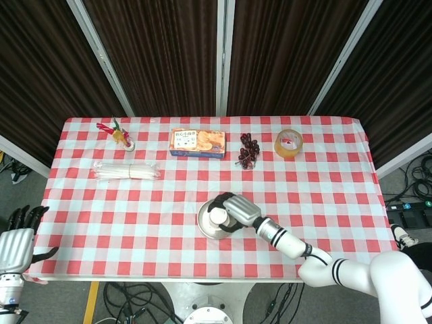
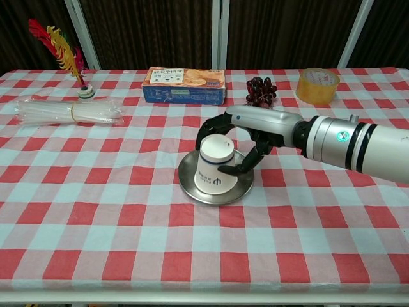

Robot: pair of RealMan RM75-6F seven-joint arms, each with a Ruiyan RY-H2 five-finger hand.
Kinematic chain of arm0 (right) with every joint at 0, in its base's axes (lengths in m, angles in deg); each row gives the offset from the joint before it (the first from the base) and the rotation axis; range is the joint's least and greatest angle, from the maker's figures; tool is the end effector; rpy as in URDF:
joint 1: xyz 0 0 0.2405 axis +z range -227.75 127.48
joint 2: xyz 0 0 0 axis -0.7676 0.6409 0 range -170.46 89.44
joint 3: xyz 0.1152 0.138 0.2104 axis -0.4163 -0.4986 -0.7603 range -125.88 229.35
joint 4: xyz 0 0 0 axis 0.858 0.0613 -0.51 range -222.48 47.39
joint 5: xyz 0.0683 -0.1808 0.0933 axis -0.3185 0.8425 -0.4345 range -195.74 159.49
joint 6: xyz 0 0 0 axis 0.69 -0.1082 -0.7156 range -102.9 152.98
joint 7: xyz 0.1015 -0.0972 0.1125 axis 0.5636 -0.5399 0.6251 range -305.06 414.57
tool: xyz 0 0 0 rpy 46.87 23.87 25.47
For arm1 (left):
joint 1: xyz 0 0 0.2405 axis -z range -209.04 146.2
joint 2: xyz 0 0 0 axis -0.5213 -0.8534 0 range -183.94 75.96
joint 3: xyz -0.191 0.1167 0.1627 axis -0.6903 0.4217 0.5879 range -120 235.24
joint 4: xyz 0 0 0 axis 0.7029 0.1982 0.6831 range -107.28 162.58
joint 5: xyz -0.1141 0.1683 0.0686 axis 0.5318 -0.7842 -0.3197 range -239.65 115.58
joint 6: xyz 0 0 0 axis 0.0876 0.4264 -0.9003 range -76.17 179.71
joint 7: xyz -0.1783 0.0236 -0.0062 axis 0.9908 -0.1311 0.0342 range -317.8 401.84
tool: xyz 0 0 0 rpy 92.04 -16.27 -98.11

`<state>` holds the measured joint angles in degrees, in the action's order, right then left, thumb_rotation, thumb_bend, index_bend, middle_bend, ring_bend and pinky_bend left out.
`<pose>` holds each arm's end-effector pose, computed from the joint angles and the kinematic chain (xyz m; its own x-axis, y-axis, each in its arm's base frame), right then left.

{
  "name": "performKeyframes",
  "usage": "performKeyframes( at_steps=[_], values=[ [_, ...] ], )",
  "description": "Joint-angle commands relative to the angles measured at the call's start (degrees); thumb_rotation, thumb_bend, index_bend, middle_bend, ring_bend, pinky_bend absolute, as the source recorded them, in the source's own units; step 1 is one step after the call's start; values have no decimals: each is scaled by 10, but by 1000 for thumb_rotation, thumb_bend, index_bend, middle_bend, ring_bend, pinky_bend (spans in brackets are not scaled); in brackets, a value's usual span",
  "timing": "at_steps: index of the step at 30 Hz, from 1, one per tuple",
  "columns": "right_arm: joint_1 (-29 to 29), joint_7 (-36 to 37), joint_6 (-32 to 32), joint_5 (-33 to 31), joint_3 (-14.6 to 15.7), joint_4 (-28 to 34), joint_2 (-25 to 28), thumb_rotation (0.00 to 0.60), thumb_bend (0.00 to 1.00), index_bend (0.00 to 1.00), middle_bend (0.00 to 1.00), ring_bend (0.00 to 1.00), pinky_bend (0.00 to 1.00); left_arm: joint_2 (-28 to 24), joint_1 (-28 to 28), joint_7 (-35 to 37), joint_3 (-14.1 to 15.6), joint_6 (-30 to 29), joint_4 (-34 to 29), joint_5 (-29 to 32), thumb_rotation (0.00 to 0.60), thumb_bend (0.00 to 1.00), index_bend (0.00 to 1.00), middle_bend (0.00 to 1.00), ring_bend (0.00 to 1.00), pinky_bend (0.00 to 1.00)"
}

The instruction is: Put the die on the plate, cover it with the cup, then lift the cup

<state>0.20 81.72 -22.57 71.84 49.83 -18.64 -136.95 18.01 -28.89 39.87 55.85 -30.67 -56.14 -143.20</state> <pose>-0.1199 -0.3690 -0.1110 0.2670 -0.5781 0.7711 -0.8394 -0.5325 -0.1086 -0.3757 0.2002 0.1252 0.4269 0.0864 0.9002 0.8934 0.1135 -0.4346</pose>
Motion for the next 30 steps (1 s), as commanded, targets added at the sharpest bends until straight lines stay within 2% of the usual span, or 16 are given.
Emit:
performKeyframes(
  at_steps=[1,4,6,11,13,20,25,30],
  values=[
    [4,-3,7,-12,-4,-15,-1,600,330,528,361,172,150,-1,0,1,0,-1,0,0,600,0,143,129,21,18],
    [0,-19,5,-39,-23,-43,-17,600,330,527,357,172,150,0,-2,3,0,-2,0,1,600,0,142,129,21,18],
    [-2,-16,5,-42,-23,-41,-18,600,330,528,357,172,150,1,-2,3,1,-1,1,2,600,0,142,129,22,18],
    [7,23,14,0,8,6,4,600,330,522,354,172,150,1,-1,1,0,0,1,1,600,0,142,129,21,18],
    [11,25,11,10,12,11,9,600,331,517,353,171,150,1,-1,1,0,-1,1,0,600,0,142,129,21,18],
    [2,-13,5,-36,-19,-31,-9,600,330,516,351,171,150,1,-6,4,2,-7,1,-1,600,0,142,129,21,18],
    [-2,11,-8,-20,-12,-6,5,600,331,515,349,172,150,2,-5,4,2,-6,2,-2,600,0,143,129,22,18],
    [-15,36,-59,-4,-19,19,31,600,331,512,350,172,150,-1,-4,4,0,-10,1,-6,600,0,143,129,22,18]
  ],
)
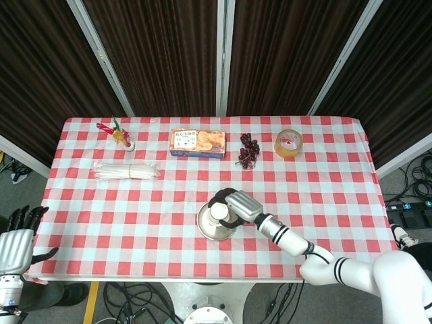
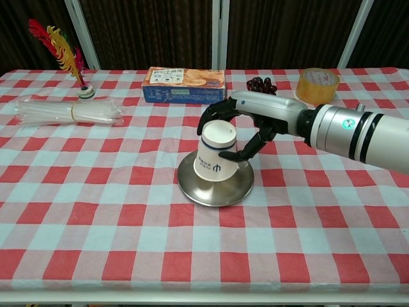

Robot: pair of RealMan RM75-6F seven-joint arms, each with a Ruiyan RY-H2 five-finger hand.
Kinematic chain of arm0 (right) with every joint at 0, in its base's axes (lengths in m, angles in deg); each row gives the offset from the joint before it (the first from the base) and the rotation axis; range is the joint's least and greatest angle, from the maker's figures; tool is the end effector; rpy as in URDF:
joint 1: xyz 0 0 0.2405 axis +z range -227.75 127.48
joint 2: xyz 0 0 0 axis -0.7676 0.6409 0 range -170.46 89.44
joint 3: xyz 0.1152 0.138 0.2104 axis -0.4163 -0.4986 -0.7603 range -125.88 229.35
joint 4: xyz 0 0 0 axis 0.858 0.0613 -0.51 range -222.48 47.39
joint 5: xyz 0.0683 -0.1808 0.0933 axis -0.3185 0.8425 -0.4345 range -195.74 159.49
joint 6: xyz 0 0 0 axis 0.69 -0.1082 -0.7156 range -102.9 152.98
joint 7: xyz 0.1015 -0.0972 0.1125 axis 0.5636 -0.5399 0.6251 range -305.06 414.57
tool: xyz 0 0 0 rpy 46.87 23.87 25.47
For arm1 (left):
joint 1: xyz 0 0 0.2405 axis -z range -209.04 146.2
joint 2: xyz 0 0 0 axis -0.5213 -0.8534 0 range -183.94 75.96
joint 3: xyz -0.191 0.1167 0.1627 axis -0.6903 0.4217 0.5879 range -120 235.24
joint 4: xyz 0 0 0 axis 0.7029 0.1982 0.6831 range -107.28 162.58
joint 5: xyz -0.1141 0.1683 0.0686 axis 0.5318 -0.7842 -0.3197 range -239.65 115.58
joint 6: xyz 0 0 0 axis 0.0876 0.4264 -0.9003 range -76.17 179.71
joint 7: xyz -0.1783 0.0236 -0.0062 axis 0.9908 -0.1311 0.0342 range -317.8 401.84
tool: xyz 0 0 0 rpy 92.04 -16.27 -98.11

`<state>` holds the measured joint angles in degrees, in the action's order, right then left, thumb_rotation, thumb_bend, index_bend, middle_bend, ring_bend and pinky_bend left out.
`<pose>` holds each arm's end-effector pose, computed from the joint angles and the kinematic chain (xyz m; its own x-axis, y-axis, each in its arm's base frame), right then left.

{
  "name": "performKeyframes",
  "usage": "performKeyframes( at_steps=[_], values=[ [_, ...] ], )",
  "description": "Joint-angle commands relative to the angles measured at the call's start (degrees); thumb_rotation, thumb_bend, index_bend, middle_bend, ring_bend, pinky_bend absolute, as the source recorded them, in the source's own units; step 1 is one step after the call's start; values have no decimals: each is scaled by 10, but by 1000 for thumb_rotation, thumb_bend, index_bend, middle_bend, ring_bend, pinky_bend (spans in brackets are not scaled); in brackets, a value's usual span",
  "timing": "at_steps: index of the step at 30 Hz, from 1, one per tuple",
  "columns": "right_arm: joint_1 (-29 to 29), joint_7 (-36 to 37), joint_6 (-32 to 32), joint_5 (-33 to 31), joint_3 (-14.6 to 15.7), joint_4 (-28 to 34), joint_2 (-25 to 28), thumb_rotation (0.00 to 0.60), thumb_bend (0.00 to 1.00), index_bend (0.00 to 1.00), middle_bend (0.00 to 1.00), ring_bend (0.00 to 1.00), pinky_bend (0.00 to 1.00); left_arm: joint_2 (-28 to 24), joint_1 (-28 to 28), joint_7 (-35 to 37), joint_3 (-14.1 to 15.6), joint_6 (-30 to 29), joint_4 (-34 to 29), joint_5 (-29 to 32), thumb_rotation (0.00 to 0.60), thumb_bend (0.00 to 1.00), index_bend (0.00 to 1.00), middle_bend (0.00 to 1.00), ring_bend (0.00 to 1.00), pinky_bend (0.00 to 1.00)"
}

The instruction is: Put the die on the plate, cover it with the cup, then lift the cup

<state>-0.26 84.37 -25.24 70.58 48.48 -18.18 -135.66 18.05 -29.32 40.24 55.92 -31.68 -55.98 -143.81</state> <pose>-0.1178 -0.3812 -0.0929 0.1794 -0.5595 0.8092 -0.8534 -0.4977 -0.1550 -0.3747 0.1976 0.1272 0.4260 0.0724 0.9018 0.8952 0.1107 -0.4317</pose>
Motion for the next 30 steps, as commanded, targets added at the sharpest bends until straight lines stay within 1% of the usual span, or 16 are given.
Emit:
performKeyframes(
  at_steps=[1,3,7,12,14,17,18,20,22,26,28,30],
  values=[
    [-14,8,-40,6,-9,16,24,600,331,512,350,172,151,-1,1,0,0,0,-1,-1,600,0,142,129,22,18],
    [-24,-4,-48,-9,-17,20,41,600,330,510,349,172,151,-1,0,1,0,-1,0,-3,600,0,142,129,22,18],
    [-43,-32,-39,-52,-26,19,71,600,329,483,334,171,150,2,2,2,0,0,3,-5,600,0,143,129,22,18],
    [-61,-56,-15,-91,-22,-14,77,600,330,426,310,157,151,3,6,1,-1,2,3,-7,600,0,142,129,21,18],
    [-64,-59,6,-105,-19,-32,72,600,330,357,281,132,148,3,6,0,0,3,2,-7,600,0,143,129,21,18],
    [-64,-62,32,-112,-13,-45,66,600,321,188,218,77,127,1,6,-3,0,2,-1,-8,600,0,142,129,22,18],
    [-64,-64,37,-111,-11,-45,67,600,301,113,190,52,112,1,6,-4,0,2,-2,-9,600,0,143,129,22,18],
    [-66,-67,36,-105,-8,-39,72,600,253,25,145,17,87,1,6,-6,0,0,-3,-11,600,0,143,129,22,18],
    [-74,-70,17,-98,-9,-27,80,600,226,0,115,3,75,0,6,-7,1,-1,-5,-11,600,0,143,129,22,18],
    [-112,-72,-62,-76,-10,23,125,600,225,0,102,2,74,-1,6,-9,1,-4,-8,-14,600,0,142,129,22,18],
    [-138,-90,-105,-69,-7,48,152,600,238,0,124,11,74,-1,6,-9,0,-5,-9,-16,600,0,143,129,22,18],
    [-175,-125,-161,-65,0,75,182,600,264,24,181,46,92,-1,7,-8,0,-7,-9,-18,600,0,143,129,22,18]
  ],
)
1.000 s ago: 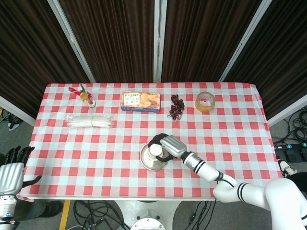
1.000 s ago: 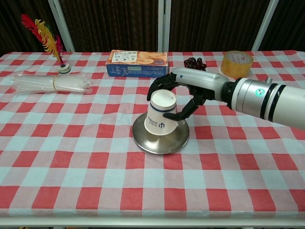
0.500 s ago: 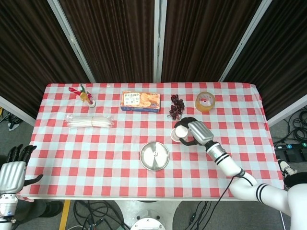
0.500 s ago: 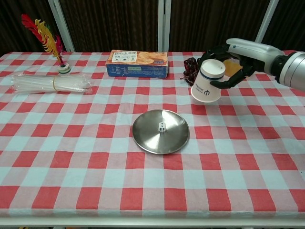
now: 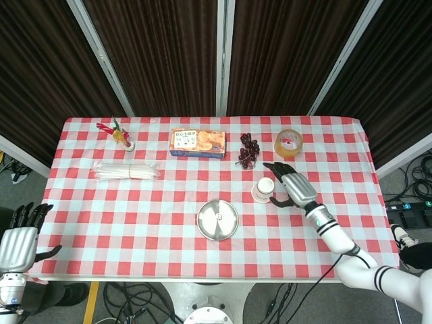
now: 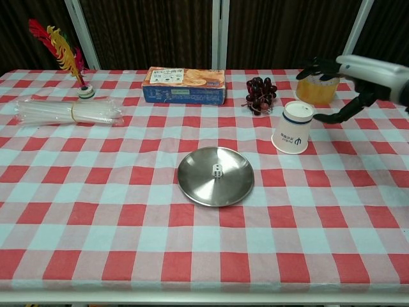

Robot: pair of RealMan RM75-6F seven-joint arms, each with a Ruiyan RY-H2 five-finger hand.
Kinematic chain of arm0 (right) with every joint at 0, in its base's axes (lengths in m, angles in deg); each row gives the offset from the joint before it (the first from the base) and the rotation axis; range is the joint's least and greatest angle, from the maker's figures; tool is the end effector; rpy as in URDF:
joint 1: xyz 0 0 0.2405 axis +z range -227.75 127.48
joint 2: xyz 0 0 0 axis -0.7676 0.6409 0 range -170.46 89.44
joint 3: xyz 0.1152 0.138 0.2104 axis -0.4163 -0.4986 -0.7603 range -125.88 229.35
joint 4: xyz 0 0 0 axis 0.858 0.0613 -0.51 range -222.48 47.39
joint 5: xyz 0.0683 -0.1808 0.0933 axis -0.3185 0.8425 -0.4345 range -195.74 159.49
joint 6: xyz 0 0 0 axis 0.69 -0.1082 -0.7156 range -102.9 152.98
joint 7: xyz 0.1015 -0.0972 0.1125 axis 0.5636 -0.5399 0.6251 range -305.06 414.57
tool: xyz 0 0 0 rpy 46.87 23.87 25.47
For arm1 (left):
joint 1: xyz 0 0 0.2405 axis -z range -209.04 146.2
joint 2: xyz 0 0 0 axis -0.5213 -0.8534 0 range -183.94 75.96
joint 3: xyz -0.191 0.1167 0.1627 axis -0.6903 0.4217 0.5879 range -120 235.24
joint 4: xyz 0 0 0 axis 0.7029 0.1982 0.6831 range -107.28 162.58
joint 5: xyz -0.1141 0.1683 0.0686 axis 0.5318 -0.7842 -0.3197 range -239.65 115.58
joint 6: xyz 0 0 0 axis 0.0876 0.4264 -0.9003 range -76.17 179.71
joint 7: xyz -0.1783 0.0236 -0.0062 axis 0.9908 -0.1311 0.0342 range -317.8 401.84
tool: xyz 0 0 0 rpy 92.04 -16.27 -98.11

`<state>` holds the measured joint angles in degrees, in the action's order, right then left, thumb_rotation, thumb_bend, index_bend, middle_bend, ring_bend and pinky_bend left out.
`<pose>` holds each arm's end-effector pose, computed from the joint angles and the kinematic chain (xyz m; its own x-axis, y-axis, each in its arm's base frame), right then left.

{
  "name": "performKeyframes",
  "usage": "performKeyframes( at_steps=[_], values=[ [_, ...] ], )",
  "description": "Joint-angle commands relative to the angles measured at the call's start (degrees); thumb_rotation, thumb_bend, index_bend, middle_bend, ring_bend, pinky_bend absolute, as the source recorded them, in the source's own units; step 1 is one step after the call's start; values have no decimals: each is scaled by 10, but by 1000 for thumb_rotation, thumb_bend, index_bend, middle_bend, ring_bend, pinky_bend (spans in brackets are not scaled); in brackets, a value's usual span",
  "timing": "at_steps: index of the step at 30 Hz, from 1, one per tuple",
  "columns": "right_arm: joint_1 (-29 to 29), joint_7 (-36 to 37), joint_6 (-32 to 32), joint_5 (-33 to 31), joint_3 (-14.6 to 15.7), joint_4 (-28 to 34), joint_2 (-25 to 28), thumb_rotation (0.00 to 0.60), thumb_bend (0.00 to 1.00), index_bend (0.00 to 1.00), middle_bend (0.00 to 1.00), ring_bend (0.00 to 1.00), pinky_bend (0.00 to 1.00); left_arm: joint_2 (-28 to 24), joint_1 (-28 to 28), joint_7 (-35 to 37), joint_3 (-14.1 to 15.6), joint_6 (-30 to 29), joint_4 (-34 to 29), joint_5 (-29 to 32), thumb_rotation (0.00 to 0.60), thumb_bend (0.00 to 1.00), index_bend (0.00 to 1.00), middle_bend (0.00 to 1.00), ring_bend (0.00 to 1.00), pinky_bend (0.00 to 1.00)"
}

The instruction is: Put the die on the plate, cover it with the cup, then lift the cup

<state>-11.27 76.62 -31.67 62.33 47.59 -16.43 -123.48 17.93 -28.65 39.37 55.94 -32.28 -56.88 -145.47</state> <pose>-0.2309 -0.4029 0.0148 0.1863 -0.3325 0.9245 -0.9476 -0.3093 0.0798 -0.3640 0.2023 0.1258 0.4323 0.0583 0.8999 0.8974 0.0701 -0.4356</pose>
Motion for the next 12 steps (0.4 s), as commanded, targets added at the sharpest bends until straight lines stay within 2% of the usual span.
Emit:
performKeyframes(
  at_steps=[1,6,12],
  values=[
    [-82,-63,-120,18,13,69,73,600,268,38,197,57,100,1,1,0,-1,-2,0,-3,600,0,142,129,22,18],
    [-182,-114,-240,26,44,125,124,600,273,109,216,70,112,6,5,-1,0,-3,2,-10,600,0,142,129,21,18],
    [-266,-101,-328,47,74,157,152,600,272,121,208,70,112,12,8,-13,-4,-8,2,-13,600,0,142,129,21,18]
  ],
)
